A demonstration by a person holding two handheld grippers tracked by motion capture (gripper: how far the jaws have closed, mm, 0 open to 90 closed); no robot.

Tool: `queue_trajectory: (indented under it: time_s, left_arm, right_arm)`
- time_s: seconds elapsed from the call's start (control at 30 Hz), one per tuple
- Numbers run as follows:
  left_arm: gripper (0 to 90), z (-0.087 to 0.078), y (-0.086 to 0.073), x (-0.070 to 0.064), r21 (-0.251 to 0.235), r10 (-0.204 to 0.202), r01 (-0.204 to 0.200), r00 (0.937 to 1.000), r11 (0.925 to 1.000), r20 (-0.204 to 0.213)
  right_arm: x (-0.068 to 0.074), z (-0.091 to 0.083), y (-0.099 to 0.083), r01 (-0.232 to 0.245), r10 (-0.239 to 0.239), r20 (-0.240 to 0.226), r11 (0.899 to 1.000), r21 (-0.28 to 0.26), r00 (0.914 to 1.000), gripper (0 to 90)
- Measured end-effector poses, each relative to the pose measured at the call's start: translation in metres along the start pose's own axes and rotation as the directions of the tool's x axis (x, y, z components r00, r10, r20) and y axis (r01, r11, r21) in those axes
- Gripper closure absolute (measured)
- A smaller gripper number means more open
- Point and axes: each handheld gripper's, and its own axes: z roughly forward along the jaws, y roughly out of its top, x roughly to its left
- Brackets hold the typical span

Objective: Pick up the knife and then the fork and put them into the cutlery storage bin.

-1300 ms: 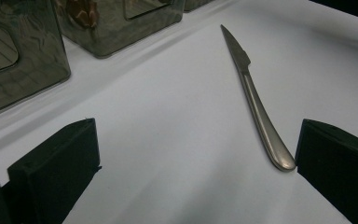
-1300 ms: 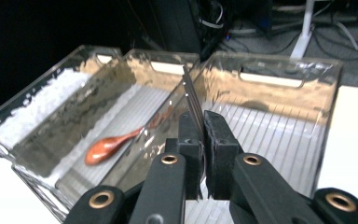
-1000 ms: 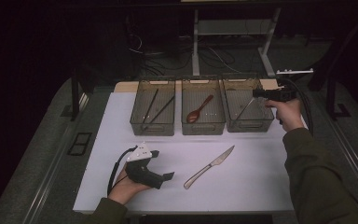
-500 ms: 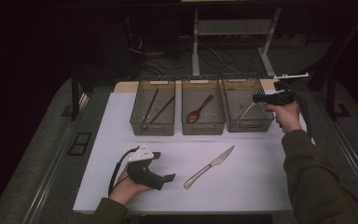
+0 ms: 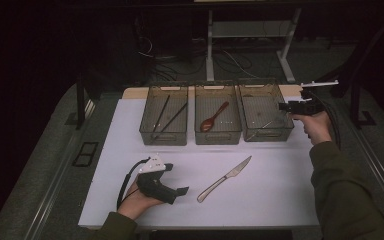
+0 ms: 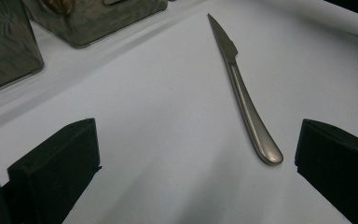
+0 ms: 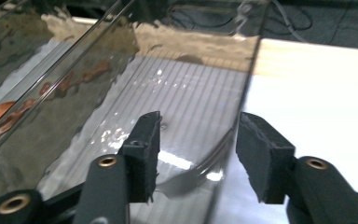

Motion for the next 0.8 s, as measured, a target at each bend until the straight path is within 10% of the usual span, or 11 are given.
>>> queue_trajectory:
  time_s: [0.37,0.8]
  left_arm:
    - [0.0,0.001,0.0,-0.001,0.007,0.005,-0.005,1.0,1.0,0.0]
    - [0.0,0.001,0.0,-0.002,0.011,0.013,-0.013,0.9999,0.9999,0.0]
  right_arm:
    - [-0.004,-0.026,-0.01,0.016,-0.022,-0.066,0.997,-0.081,0.9976,39.6]
    - [0.041,-0.062,-0.031,0.108,-0.134,-0.178,0.983,-0.151,0.9747,35.8]
